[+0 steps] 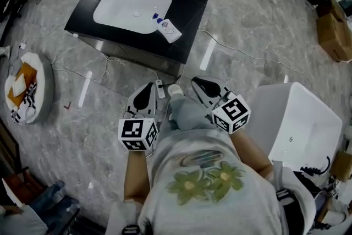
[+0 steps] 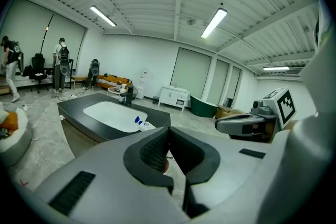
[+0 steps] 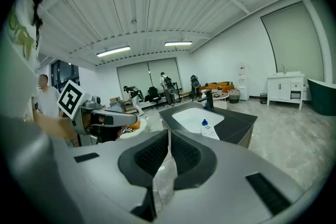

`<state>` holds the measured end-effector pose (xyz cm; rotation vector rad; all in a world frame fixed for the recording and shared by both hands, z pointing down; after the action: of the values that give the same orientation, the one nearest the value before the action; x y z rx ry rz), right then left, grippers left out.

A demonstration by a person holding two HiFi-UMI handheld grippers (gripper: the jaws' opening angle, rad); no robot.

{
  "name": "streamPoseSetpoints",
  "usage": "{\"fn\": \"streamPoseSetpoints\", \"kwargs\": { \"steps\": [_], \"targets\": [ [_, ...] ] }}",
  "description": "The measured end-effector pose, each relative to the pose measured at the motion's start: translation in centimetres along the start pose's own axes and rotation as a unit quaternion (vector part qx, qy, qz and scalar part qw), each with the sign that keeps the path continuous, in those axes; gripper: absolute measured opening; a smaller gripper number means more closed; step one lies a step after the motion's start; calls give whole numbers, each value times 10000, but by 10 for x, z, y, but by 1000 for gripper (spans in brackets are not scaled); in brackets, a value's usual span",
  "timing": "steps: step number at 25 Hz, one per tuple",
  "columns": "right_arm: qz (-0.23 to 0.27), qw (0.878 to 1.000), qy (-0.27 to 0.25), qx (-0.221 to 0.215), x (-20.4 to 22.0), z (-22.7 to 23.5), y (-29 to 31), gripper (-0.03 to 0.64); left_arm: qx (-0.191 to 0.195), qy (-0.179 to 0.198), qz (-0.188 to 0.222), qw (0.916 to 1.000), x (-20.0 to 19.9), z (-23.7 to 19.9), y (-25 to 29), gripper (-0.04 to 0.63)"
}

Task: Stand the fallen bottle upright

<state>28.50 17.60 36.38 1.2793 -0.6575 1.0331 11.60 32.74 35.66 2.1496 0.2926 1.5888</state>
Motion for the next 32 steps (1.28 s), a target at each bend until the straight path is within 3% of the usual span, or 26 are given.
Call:
{"fn": "streamPoseSetpoints", "kwargs": {
  "steps": [13, 24, 28, 32],
  "targets": [
    [-30, 9991, -120, -404, -59, 74, 76, 46, -61, 74, -72, 9999, -60, -42, 82, 17],
    [-233, 9980, -140, -573, -95, 131, 134, 52, -195, -64, -247, 9995, -88, -69, 143, 17],
    [-400, 9963, -170, -736, -103, 150, 158, 158, -342, -110, -238, 9991, -100, -80, 161, 17],
    [-550, 9940, -397, -854, -110, 164, 182, 178, -473, -224, -181, 9985, -103, -90, 174, 17]
  ]
}}
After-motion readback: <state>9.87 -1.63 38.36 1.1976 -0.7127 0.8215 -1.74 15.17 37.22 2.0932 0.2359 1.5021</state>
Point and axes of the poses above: the fingertips, and each gripper's own axes: y forward along the fingers, z to its right, x out of its underside, the point moved 9 cm from there along -y, backward along the fingers, and after that the axes turned 7 degrees about -z, right-handed, at the moved point
